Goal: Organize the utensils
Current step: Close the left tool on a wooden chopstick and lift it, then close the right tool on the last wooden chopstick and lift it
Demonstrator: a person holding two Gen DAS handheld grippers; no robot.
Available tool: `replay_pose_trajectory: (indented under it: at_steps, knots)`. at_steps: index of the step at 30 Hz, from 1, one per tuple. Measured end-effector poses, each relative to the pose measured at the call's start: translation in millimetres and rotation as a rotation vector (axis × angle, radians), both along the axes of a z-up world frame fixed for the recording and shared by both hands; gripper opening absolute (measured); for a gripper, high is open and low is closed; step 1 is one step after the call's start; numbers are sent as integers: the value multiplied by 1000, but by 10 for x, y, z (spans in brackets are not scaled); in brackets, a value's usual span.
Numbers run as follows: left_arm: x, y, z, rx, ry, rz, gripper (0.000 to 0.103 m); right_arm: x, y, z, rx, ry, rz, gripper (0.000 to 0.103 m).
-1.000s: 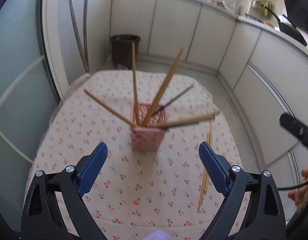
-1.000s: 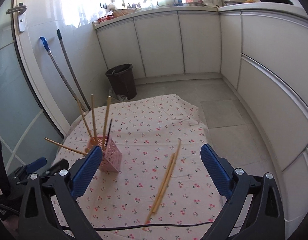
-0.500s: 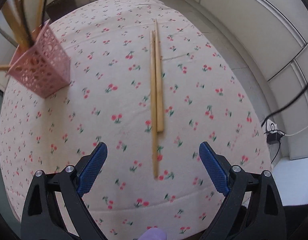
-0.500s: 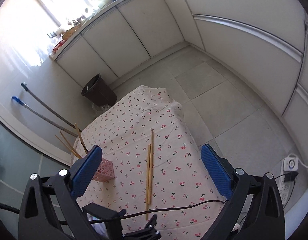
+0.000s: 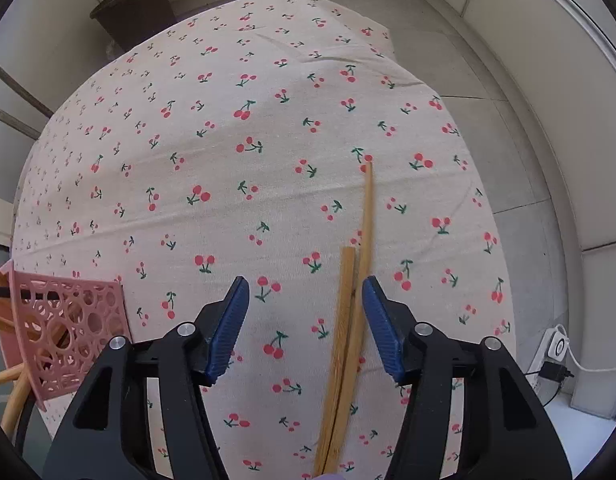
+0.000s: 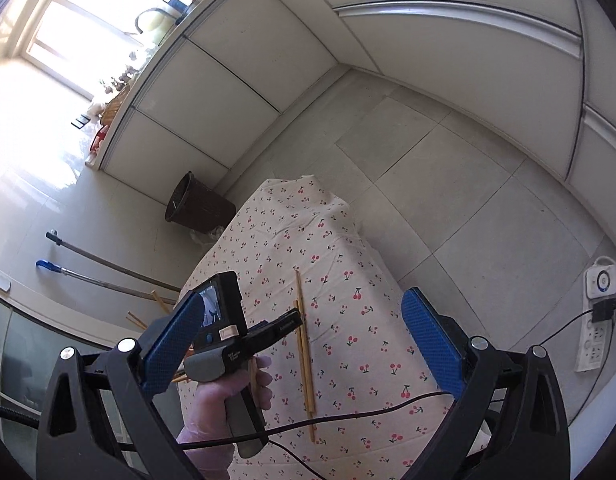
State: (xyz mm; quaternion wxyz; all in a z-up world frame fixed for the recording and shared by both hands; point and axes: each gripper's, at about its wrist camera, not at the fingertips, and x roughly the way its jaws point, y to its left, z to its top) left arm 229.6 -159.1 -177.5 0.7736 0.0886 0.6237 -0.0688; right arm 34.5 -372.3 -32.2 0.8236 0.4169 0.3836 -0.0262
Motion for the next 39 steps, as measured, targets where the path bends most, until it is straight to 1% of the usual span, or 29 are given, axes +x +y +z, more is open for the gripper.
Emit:
replay_pose_trajectory:
  at_steps: [2, 4, 6, 7, 10, 11, 14, 15, 16, 17, 19, 21, 24, 26, 27, 28, 30, 31, 33, 34, 35, 37, 39]
  knots:
    - [60, 13, -57, 1, 16, 17, 52, 36, 3, -96, 43, 25, 7, 96]
    - [75, 2, -85, 14, 13, 19, 52, 82, 35, -167, 73, 42, 22, 96]
    - [80, -31, -97, 21, 0, 9, 46, 106, 59, -179, 66, 49, 24, 96]
    - [94, -61, -120, 20, 4, -2, 46, 108, 82, -173, 52, 51, 26, 96]
    - [140, -151, -177, 7, 16, -34, 34, 109, 103, -156, 36, 48, 30, 96]
    - [153, -155, -182, -15, 30, -38, 27, 113, 110, -158, 35, 48, 32, 96]
    - [228, -157, -220, -67, 65, -28, 19, 141, 117, -203, 36, 64, 41, 96]
    - [241, -177, -239, -78, 70, -28, 14, 151, 115, -222, 37, 70, 44, 96]
    - [236, -169, -249, -93, 73, -36, 11, 167, 126, -244, 39, 79, 50, 96]
    - [206, -151, -240, -91, 66, -41, 7, 181, 130, -257, 39, 85, 56, 96]
    - [132, -116, -224, -98, 45, -51, 7, 224, 155, -288, 30, 99, 71, 96]
    - [58, -90, -219, -97, 12, -55, 7, 278, 178, -329, 13, 116, 68, 96]
    - [-257, -2, -148, -95, -38, -81, 7, 398, 209, -432, -2, 142, 60, 96]
    - [-557, 128, -41, -97, -104, -112, 7, 516, 269, -544, -18, 168, 66, 96]
    - [-725, 202, 23, -94, -145, -129, 7, 612, 331, -615, -46, 186, 74, 96]
    - [-954, 285, 120, -90, -204, -149, 7, 684, 388, -673, -79, 199, 75, 96]
    - [-1284, 452, 296, -109, -285, -162, 7, 826, 524, -800, -181, 214, 48, 96]
    - [-1467, 565, 408, -126, -321, -153, 7, 919, 629, -896, -233, 228, 59, 96]
    - [-1721, 788, 626, -164, -382, -107, 7, 1074, 779, -1076, -255, 261, 88, 96]
    - [-1848, 919, 742, -168, -427, -80, 7, 1141, 827, -1125, -261, 261, 88, 95]
    - [-1938, 1013, 844, -169, -469, -57, 7, 1217, 884, -1142, -281, 253, 82, 95]
    - [-2107, 1258, 1029, -207, -527, 6, 7, 1378, 1047, -1141, -361, 227, 83, 94]
    - [-2177, 1449, 1175, -241, -578, 66, 7, 1548, 1239, -1195, -418, 223, 136, 93]
